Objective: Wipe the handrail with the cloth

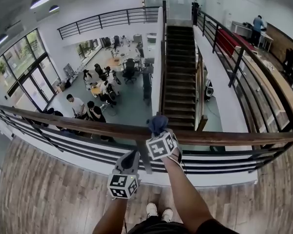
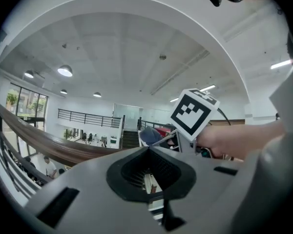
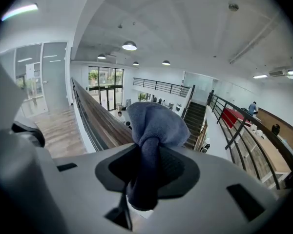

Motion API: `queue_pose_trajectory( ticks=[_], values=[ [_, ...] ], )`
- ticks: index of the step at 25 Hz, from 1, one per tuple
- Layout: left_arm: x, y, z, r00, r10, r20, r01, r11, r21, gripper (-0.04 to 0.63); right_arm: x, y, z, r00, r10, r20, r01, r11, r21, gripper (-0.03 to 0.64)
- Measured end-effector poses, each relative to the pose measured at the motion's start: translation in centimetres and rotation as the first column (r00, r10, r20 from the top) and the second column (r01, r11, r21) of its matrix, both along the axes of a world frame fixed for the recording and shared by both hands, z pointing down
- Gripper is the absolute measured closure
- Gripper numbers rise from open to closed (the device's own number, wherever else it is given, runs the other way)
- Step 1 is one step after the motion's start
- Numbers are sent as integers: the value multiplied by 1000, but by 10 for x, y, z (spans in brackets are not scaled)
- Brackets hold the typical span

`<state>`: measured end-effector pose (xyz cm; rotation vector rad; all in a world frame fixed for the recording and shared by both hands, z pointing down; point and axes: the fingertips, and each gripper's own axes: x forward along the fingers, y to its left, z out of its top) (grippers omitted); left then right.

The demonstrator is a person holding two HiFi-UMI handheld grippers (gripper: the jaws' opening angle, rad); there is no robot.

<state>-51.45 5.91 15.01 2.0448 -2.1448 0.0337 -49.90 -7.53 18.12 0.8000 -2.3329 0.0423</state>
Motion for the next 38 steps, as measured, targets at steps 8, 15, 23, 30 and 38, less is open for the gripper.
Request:
queue_pose_trajectory(
  ticks=[8,15,23,30,38],
  values=[
    [5,-20,7,996,90,-14,-90,996,26,592,9,-18,9,999,6,-47,-8,999,-39,505],
    [1,-37,10,987,163,9,-163,987,-1,592,38,-36,10,996,74,-59,-77,996,-50,505],
    [44,-56,23,971,241,-10,-241,970,-42,592,85,-60,7,992,112,-62,-115,993,-33,505],
    [98,-73,23,965,260,-10,-260,964,-53,592,150,-79,7,988,124,-92,-125,992,-10,505],
    [170,-93,25,982,188,10,-186,979,-88,592,238,-110,8,988,114,-106,-115,993,4,506]
  ],
)
